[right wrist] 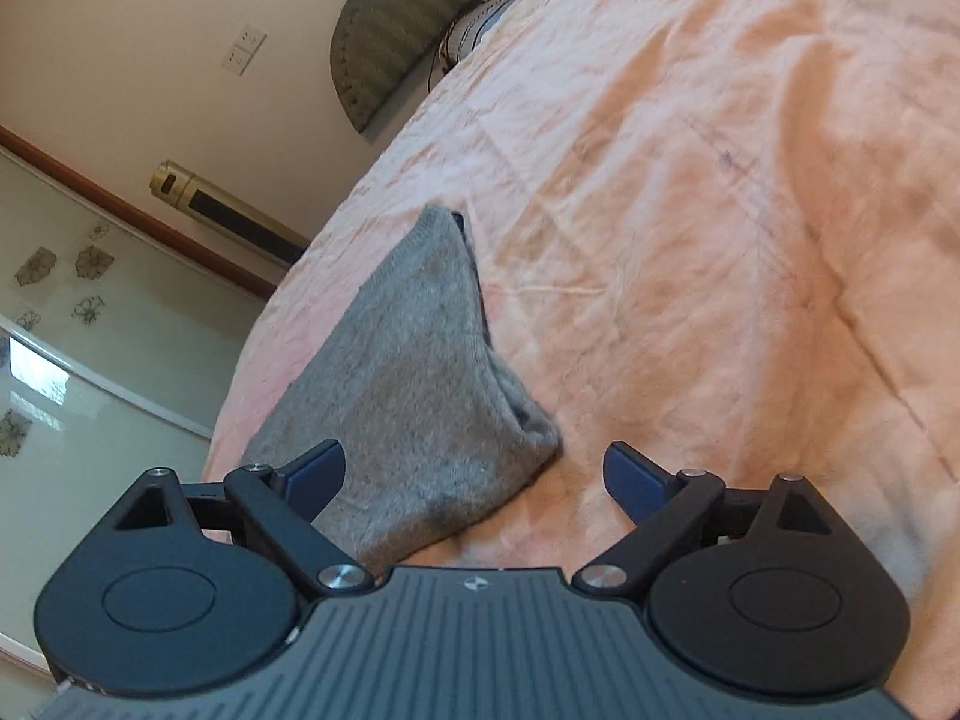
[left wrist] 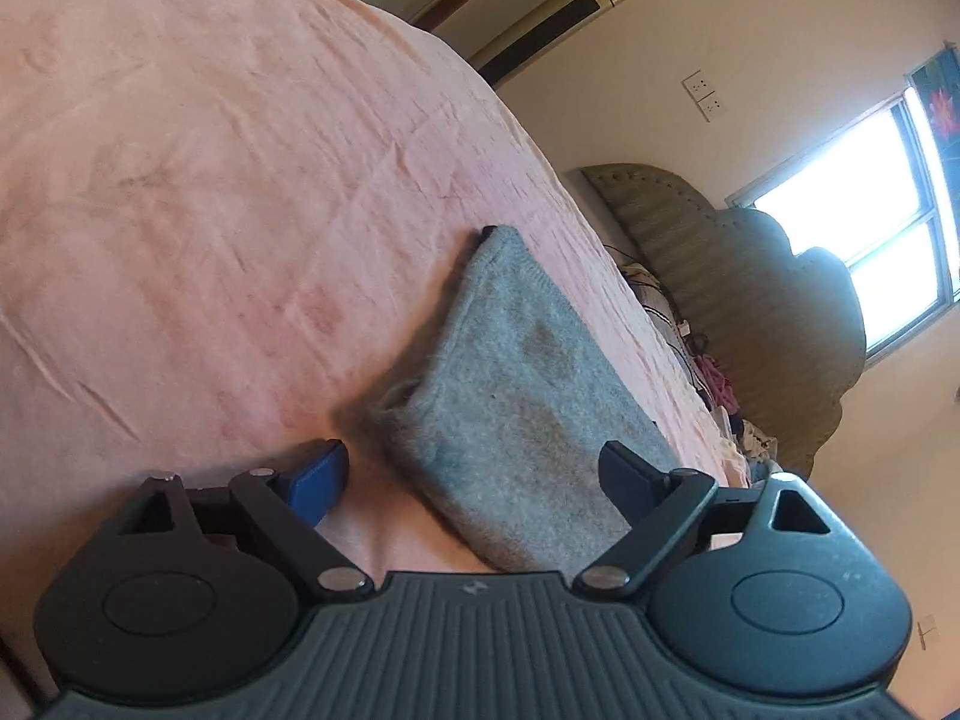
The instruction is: Fold small clothes
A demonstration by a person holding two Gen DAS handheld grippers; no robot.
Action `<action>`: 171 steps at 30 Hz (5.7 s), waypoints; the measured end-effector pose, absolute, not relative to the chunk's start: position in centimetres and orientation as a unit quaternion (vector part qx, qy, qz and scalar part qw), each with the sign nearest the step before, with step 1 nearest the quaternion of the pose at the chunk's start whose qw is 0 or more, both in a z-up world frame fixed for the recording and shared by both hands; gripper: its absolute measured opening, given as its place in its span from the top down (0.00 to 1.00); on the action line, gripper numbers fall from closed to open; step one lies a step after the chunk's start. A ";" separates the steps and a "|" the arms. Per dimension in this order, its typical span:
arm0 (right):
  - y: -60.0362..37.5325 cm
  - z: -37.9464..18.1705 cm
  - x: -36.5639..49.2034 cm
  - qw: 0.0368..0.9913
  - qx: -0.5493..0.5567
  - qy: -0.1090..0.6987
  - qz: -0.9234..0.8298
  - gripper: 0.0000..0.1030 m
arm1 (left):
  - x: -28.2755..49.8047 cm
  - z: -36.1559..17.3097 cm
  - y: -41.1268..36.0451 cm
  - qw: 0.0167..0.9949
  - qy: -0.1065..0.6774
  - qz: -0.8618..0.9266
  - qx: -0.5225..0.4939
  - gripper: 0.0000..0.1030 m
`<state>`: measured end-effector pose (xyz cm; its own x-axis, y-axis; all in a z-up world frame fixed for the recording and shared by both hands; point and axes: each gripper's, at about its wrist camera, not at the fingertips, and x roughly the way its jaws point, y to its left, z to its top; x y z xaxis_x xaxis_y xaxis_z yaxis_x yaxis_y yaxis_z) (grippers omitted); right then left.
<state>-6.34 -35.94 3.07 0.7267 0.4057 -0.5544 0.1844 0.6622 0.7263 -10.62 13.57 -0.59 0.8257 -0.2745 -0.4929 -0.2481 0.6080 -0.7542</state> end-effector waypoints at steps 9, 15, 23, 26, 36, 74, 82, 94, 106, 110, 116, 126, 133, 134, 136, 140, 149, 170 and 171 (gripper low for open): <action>-34.0 2.4 -1.8 0.822 0.402 0.396 0.072 0.68 | -5.9 -1.6 12.0 0.828 0.332 -0.003 -0.453 0.71; -33.4 3.0 -3.9 0.825 0.396 0.394 0.083 0.87 | -5.5 1.3 13.4 0.868 0.319 -0.029 -0.379 0.95; -33.1 1.9 -6.0 0.808 0.418 0.405 0.092 0.75 | -5.0 0.9 13.5 0.868 0.396 -0.060 -0.294 0.94; -33.5 4.8 -6.0 0.846 0.383 0.364 0.068 0.36 | -6.3 -0.1 13.7 0.860 0.385 -0.052 -0.332 0.74; -26.6 7.8 0.5 0.871 0.296 0.356 0.163 0.28 | -4.6 -0.3 12.8 0.851 0.350 0.037 -0.390 0.94; -33.8 3.6 13.0 0.832 0.278 0.450 0.166 0.83 | -2.0 0.9 -19.0 0.859 0.392 -0.329 0.014 0.94; -38.3 5.0 8.9 0.838 0.369 0.364 0.170 0.03 | -2.9 5.1 -8.3 0.850 0.349 -0.369 -0.139 0.09; -34.6 2.8 12.1 0.827 0.342 0.407 0.182 0.09 | 12.3 -2.1 0.2 0.803 0.400 -0.226 -0.380 0.06; -30.2 5.0 12.8 0.831 0.340 0.383 0.218 0.74 | 11.5 2.0 -1.1 0.856 0.401 -0.211 -0.251 0.74; -27.5 5.4 15.8 0.824 0.370 0.366 0.226 0.74 | 13.6 4.7 1.9 0.886 0.363 -0.166 -0.237 0.73; -25.9 4.2 15.2 0.814 0.341 0.429 0.191 0.22 | 13.0 2.4 5.7 0.873 0.421 -0.127 -0.210 0.36; -24.9 3.3 6.1 0.801 0.255 0.479 0.254 0.73 | 3.3 -0.6 5.2 0.812 0.454 -0.211 -0.300 0.85; -25.7 3.9 5.7 0.812 0.207 0.481 0.257 0.85 | 1.7 0.1 5.9 0.830 0.450 -0.204 -0.260 0.84; -26.0 3.8 5.6 0.812 0.212 0.477 0.262 0.79 | 1.3 0.7 6.1 0.837 0.447 -0.203 -0.241 0.84; -26.6 4.7 5.8 0.810 0.223 0.472 0.267 0.52 | 0.5 2.5 6.2 0.858 0.435 -0.193 -0.192 0.79; -28.0 7.6 8.1 0.854 0.262 0.389 0.225 0.25 | -0.3 5.8 5.6 0.910 0.359 -0.168 -0.122 0.66; -23.5 5.1 18.7 0.832 0.253 0.465 0.167 0.66 | 1.3 2.0 -2.1 0.922 0.344 -0.178 -0.020 0.36; -19.2 7.5 18.4 0.878 0.197 0.396 0.186 0.50 | 9.5 4.6 -3.9 0.930 0.329 -0.164 -0.001 0.20; -18.6 6.4 19.3 0.872 0.185 0.419 0.170 0.48 | 10.8 3.6 -4.5 0.925 0.345 -0.156 0.018 0.20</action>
